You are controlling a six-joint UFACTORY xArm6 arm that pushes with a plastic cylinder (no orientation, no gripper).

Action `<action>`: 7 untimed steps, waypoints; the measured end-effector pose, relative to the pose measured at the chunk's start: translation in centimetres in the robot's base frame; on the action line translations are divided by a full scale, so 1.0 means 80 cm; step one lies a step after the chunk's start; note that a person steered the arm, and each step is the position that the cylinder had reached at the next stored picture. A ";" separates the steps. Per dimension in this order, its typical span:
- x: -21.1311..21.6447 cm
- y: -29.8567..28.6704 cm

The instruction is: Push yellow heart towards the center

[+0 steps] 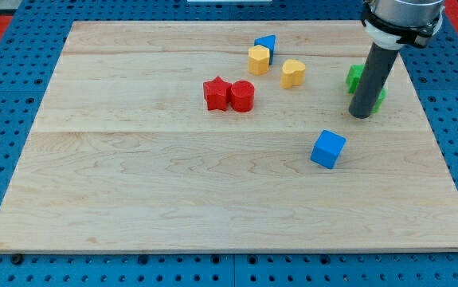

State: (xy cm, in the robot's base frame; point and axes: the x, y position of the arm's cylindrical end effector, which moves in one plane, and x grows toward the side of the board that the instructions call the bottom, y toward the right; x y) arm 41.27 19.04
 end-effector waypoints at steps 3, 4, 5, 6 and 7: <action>-0.003 -0.033; -0.045 -0.040; -0.087 -0.051; -0.110 -0.078; -0.112 -0.129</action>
State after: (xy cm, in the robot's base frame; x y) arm 32.33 8.75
